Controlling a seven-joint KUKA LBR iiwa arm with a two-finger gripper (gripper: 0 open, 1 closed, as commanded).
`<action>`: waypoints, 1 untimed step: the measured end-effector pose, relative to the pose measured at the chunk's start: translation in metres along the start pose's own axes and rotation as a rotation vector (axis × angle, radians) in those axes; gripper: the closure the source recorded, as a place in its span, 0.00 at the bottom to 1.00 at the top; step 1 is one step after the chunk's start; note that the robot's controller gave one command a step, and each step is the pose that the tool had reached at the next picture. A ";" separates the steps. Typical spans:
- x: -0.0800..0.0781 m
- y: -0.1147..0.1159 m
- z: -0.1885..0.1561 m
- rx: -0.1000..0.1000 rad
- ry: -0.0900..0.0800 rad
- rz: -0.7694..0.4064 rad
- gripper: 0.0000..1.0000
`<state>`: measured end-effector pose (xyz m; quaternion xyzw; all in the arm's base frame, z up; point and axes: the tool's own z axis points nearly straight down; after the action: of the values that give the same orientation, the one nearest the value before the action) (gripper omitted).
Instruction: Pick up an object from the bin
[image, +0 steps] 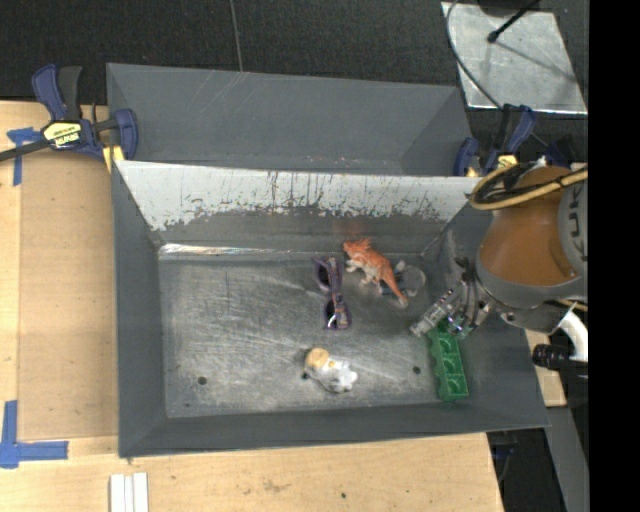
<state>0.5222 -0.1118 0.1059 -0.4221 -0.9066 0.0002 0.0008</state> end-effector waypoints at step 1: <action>0.001 -0.009 -0.015 0.000 -0.002 -0.099 1.00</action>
Offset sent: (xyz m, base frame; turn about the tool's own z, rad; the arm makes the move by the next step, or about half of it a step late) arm 0.0064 -0.0254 -0.0075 0.0045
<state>0.5149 -0.1170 0.1210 -0.3768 -0.9263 0.0006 -0.0002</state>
